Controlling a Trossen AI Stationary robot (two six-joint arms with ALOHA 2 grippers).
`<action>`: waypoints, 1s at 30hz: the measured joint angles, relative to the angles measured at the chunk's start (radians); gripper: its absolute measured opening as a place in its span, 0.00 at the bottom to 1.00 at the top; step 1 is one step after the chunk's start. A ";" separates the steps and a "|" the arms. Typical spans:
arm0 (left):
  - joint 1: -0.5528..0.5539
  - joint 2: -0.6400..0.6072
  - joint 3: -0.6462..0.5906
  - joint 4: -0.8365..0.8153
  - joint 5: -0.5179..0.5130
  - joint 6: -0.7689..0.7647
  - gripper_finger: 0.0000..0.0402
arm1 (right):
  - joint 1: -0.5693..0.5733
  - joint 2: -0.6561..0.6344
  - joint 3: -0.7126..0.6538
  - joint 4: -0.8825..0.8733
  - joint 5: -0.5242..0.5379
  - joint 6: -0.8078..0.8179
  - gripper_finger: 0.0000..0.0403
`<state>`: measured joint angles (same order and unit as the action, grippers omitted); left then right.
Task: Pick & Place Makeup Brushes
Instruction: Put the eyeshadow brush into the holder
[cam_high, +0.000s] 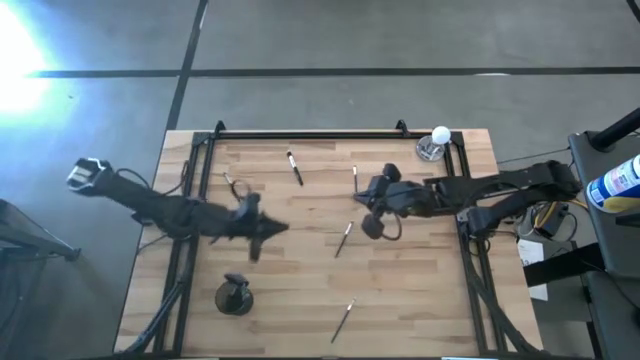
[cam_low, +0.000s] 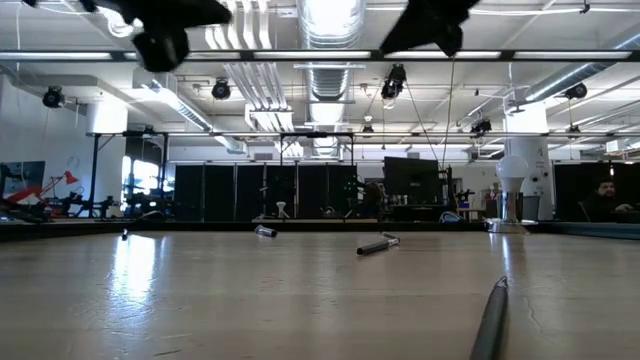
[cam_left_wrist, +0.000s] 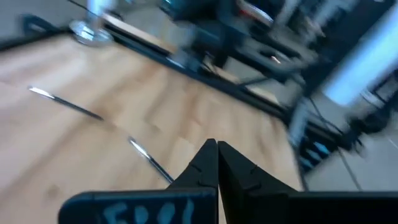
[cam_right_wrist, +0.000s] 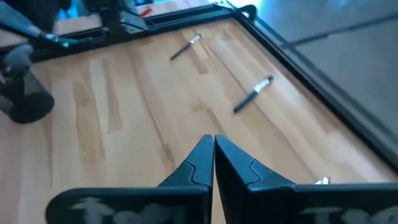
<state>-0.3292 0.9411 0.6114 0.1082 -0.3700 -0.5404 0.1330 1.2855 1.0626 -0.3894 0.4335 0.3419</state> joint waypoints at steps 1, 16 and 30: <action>0.042 0.015 -0.007 0.033 0.005 0.008 0.00 | -0.007 -0.022 -0.034 0.008 0.000 0.027 0.02; 0.304 0.047 -0.191 0.362 0.041 -0.004 0.00 | -0.429 0.054 -0.189 0.039 -0.216 0.517 0.02; 0.326 -0.095 -0.313 0.367 0.019 -0.038 0.00 | -0.709 0.522 0.059 -0.015 -0.463 0.458 0.25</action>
<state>-0.0036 0.8461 0.2986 0.4751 -0.3512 -0.5781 -0.5755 1.8076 1.1216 -0.4047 -0.0295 0.7994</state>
